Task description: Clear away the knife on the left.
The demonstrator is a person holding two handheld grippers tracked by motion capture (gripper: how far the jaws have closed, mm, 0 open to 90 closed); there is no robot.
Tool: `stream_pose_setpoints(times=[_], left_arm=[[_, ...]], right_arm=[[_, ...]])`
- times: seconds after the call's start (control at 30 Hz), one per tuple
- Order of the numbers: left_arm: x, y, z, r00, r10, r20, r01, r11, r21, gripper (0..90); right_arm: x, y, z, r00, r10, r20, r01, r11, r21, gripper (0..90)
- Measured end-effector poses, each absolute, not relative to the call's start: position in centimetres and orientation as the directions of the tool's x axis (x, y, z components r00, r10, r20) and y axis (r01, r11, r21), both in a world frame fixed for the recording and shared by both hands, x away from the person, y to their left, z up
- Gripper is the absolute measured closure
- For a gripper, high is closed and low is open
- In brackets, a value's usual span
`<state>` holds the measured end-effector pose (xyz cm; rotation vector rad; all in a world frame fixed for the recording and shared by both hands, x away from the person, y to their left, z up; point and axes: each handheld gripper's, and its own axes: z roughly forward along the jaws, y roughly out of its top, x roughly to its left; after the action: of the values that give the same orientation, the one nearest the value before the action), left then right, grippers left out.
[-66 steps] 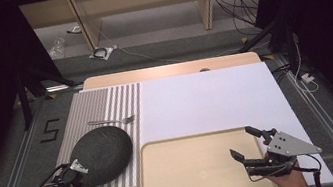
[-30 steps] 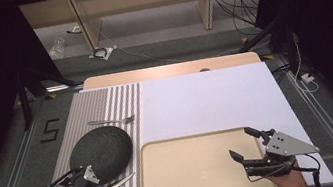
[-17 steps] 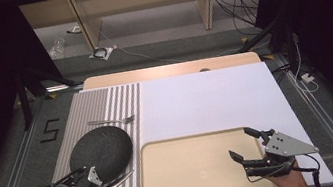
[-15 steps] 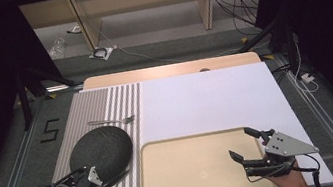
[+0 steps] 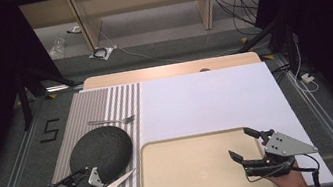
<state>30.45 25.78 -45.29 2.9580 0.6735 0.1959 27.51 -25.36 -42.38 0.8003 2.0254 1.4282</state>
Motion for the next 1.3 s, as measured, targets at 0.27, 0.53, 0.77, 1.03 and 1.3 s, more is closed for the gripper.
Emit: stream_pose_setpoints(times=[0.27, 0.53, 0.77, 1.03, 1.3], left_arm=[[30.0, 24.6, -43.8, 0.884, 0.461, 0.079, 0.439, -0.876, 0.197, 79.6], [29.8, 22.2, -42.0, 0.877, 0.478, 0.051, 0.446, -0.849, 0.284, 79.6], [30.0, 19.5, -41.4, 0.891, 0.453, 0.032, 0.421, -0.849, 0.319, 79.5], [30.2, 16.5, -41.3, 0.911, 0.412, 0.014, 0.383, -0.858, 0.342, 79.5], [30.3, 13.9, -40.9, 0.915, 0.403, 0.003, 0.377, -0.858, 0.349, 79.5]], right_arm=[[27.5, -25.3, -42.4, -0.687, 0.722, -0.081, 0.167, 0.265, 0.950, 19.7], [27.5, -25.3, -42.4, -0.687, 0.722, -0.081, 0.165, 0.264, 0.950, 19.7], [27.5, -25.3, -42.3, -0.686, 0.723, -0.081, 0.161, 0.259, 0.952, 19.7], [27.5, -25.4, -42.3, -0.685, 0.723, -0.084, 0.155, 0.258, 0.953, 19.7], [27.4, -25.5, -42.2, -0.682, 0.726, -0.081, 0.159, 0.256, 0.954, 19.7]])
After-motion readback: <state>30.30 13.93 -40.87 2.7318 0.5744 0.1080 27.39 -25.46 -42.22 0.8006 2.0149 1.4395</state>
